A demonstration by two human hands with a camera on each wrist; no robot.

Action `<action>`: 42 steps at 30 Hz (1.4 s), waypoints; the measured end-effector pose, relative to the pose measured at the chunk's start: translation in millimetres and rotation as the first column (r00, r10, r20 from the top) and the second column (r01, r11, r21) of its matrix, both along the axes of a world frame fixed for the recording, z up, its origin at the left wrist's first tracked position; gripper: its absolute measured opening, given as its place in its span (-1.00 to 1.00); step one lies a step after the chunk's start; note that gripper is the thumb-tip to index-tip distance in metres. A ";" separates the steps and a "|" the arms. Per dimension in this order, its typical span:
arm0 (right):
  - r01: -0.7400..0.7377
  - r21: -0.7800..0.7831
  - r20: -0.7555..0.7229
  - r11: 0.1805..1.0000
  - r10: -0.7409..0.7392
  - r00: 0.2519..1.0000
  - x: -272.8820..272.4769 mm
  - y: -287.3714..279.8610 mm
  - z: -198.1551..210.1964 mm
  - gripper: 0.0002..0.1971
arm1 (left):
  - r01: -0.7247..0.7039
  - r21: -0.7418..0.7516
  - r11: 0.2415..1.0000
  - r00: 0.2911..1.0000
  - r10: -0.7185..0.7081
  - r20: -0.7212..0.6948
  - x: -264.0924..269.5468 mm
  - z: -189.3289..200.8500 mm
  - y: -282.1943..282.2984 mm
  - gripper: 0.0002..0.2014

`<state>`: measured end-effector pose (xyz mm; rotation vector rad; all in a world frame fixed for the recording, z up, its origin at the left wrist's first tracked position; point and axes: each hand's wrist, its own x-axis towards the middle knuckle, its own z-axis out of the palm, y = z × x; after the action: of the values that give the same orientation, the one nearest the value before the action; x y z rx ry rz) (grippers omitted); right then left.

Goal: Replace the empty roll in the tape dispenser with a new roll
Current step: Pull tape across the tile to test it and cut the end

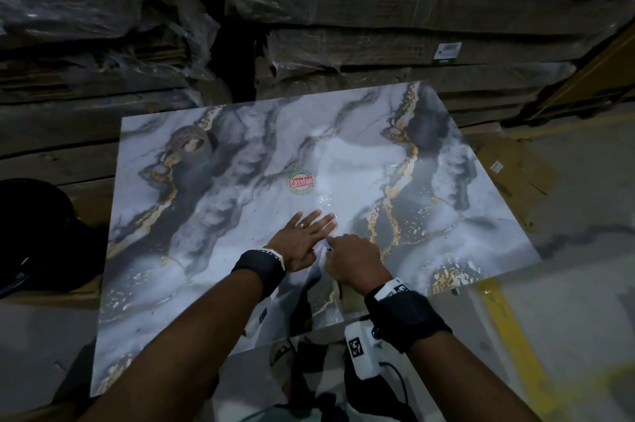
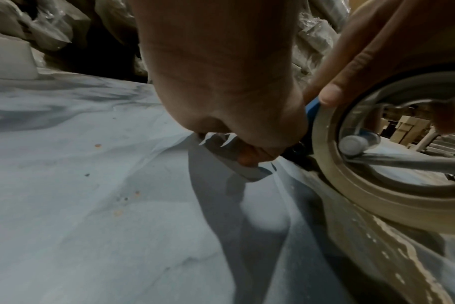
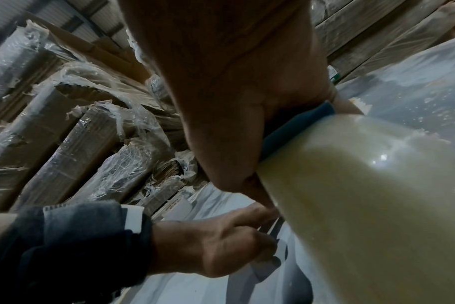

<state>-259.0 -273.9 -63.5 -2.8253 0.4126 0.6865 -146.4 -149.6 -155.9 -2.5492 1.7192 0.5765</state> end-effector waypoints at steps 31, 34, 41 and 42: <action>-0.037 0.029 -0.018 0.999 0.037 0.999 -73.0 16.0 -4.3 -0.53 | -0.113 0.190 0.975 0.993 0.106 0.049 -8.1 -1.3 -10.9 0.05; -0.011 0.042 -0.052 0.999 0.013 0.999 -90.0 19.6 -3.1 -0.49 | -0.112 0.197 0.974 0.993 0.105 0.047 -8.6 -1.1 -11.2 0.07; 0.040 0.018 0.017 0.999 -0.040 0.999 -113.3 26.8 -2.9 -0.40 | -0.120 0.205 0.971 0.992 0.111 0.053 -9.8 0.6 -11.5 0.10; 0.049 0.017 0.032 0.999 -0.049 0.998 -118.5 28.5 -3.1 -0.37 | -0.120 0.209 0.970 0.993 0.113 0.046 -10.7 1.3 -11.7 0.11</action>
<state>-377.5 -245.3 -66.6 -2.7975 0.4673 0.6312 -157.1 -161.3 -154.7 -2.5048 1.4198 0.6775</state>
